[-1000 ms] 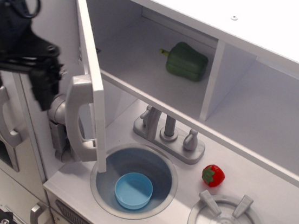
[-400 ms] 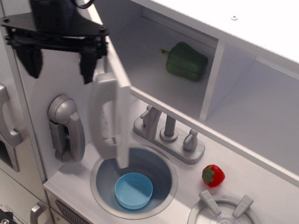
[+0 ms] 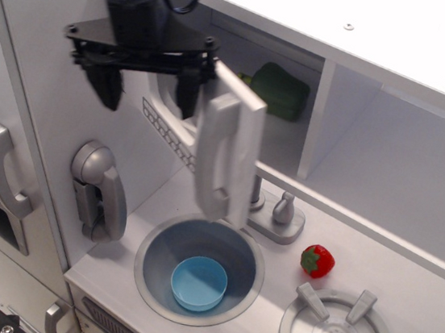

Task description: Close microwave

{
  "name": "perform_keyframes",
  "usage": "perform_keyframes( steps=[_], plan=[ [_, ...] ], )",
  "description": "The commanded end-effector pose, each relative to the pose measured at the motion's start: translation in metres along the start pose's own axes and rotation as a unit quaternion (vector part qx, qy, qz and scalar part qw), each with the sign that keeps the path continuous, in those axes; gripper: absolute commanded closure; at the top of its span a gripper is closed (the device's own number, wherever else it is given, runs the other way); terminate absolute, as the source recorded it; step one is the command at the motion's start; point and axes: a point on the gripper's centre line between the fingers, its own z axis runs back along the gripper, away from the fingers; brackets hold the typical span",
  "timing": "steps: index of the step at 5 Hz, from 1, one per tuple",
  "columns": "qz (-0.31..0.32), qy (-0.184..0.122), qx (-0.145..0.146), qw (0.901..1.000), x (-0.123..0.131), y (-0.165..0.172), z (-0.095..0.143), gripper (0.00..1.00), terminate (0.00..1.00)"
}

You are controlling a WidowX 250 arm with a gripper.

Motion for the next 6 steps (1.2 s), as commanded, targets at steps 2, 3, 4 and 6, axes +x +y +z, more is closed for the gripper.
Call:
perform_keyframes(
  steps=[2, 3, 4, 6],
  plan=[
    [-0.015, -0.035, -0.029, 0.9989, 0.015, -0.020, -0.004, 0.00, 0.00],
    [-0.018, -0.027, -0.041, 0.9986, 0.005, -0.021, 0.009, 0.00, 0.00],
    [-0.014, -0.017, -0.010, 0.9997, 0.002, -0.018, -0.011, 0.00, 0.00],
    [-0.007, -0.039, -0.003, 0.9992, 0.012, -0.025, -0.029, 0.00, 0.00]
  ],
)
